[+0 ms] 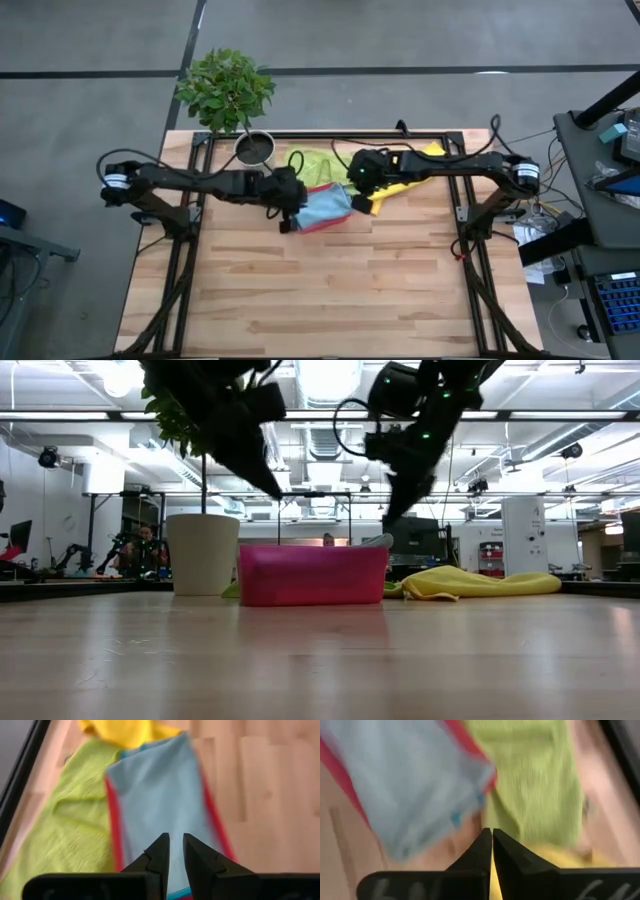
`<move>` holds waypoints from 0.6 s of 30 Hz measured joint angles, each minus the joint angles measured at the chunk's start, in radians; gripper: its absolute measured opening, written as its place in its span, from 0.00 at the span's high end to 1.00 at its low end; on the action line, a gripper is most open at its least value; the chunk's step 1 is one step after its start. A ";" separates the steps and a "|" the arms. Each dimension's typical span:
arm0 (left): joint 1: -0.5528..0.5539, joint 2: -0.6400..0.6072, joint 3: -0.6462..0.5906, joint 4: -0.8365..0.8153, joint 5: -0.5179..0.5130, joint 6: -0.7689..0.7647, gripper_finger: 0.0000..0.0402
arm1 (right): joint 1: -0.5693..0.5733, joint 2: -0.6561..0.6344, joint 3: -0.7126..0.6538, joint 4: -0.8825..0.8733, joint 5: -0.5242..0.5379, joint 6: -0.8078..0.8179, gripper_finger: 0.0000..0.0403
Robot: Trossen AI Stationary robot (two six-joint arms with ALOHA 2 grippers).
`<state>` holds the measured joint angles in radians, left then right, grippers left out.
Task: Fold microfiber towels
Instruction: Fold the yellow microfiber cloth
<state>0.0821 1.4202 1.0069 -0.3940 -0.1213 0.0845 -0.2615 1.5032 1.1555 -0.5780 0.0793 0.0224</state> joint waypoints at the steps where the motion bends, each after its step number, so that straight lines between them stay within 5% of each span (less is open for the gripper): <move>1: -0.015 0.000 0.000 0.015 0.000 0.001 0.90 | -0.003 -0.010 0.000 -0.051 -0.001 0.013 0.97; 10: -0.105 0.006 0.000 0.046 0.002 0.007 0.90 | -0.019 -0.063 -0.101 -0.219 -0.002 -0.044 0.76; 18: -0.124 0.008 0.000 0.047 0.002 0.005 0.90 | -0.019 -0.061 -0.310 -0.010 -0.001 -0.128 0.59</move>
<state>-0.0422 1.4277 1.0073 -0.3471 -0.1192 0.0898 -0.2802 1.4418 0.8453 -0.5878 0.0785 -0.1058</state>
